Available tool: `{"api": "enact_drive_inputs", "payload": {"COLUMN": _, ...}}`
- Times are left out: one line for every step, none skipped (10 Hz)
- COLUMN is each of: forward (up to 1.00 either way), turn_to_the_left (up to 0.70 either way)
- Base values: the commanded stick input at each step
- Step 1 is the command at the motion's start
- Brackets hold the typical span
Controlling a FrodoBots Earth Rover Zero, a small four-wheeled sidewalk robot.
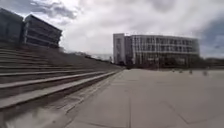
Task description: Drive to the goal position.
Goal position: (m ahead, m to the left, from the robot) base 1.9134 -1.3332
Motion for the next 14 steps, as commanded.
{"api": "enact_drive_inputs", "payload": {"forward": 0.70, "turn_to_the_left": 0.01}}
{"api": "enact_drive_inputs", "payload": {"forward": 0.70, "turn_to_the_left": 0.01}}
{"api": "enact_drive_inputs", "payload": {"forward": 0.70, "turn_to_the_left": 0.01}}
{"api": "enact_drive_inputs", "payload": {"forward": 0.70, "turn_to_the_left": 0.01}}
{"api": "enact_drive_inputs", "payload": {"forward": 0.70, "turn_to_the_left": 0.01}}
{"api": "enact_drive_inputs", "payload": {"forward": 0.70, "turn_to_the_left": 0.01}}
{"api": "enact_drive_inputs", "payload": {"forward": 0.70, "turn_to_the_left": 0.01}}
{"api": "enact_drive_inputs", "payload": {"forward": 0.70, "turn_to_the_left": 0.01}}
{"api": "enact_drive_inputs", "payload": {"forward": 0.70, "turn_to_the_left": 0.01}}
{"api": "enact_drive_inputs", "payload": {"forward": 0.70, "turn_to_the_left": 0.01}}
{"api": "enact_drive_inputs", "payload": {"forward": 0.70, "turn_to_the_left": 0.01}}
{"api": "enact_drive_inputs", "payload": {"forward": 0.70, "turn_to_the_left": 0.01}}
{"api": "enact_drive_inputs", "payload": {"forward": 0.70, "turn_to_the_left": 0.01}}
{"api": "enact_drive_inputs", "payload": {"forward": 0.70, "turn_to_the_left": 0.01}}
